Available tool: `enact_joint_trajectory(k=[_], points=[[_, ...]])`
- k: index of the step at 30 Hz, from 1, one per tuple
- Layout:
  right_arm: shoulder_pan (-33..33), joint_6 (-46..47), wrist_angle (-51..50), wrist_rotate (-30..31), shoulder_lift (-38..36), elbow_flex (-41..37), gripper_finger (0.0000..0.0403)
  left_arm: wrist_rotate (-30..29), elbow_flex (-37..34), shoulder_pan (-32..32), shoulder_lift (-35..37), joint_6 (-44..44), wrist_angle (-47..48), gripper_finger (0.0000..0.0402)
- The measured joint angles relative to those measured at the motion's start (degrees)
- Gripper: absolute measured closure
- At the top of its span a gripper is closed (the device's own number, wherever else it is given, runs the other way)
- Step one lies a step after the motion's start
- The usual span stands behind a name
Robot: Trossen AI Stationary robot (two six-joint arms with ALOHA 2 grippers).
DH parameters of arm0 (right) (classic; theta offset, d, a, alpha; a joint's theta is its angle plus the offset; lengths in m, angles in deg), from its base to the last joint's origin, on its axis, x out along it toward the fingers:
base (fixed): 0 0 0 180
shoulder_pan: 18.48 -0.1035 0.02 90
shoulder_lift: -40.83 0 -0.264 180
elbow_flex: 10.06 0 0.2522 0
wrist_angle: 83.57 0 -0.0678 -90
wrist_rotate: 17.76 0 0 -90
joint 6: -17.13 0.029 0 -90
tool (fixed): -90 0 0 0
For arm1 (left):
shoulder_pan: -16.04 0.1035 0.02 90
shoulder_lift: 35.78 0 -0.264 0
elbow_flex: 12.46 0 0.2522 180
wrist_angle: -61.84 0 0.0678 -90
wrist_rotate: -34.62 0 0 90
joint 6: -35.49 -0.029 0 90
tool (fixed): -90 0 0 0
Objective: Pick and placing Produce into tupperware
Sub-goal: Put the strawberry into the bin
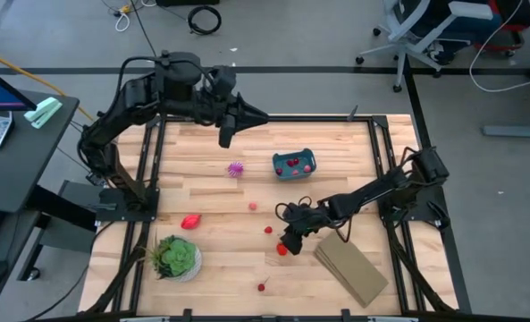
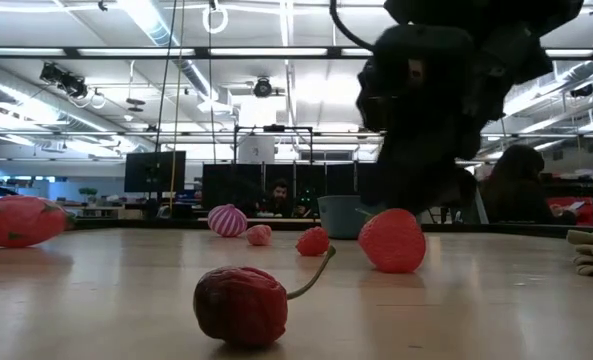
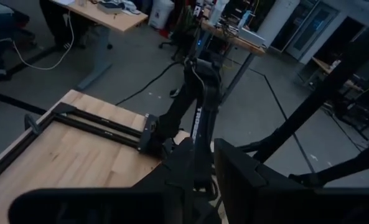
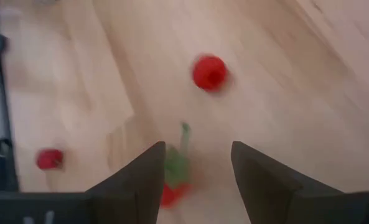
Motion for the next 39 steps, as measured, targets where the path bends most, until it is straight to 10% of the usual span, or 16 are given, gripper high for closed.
enact_joint_trajectory(k=[23,39], points=[[-1.35,3.09,5.21,-1.63,5.06,0.56,0.0234,0.01,0.0,0.1,2.16,-1.71,1.36,0.0348],[-0.23,-1.57,-12.61,-4.54,-9.06,0.58,0.0241,0.02,0.0,0.1,2.14,-4.08,3.39,0.0354]])
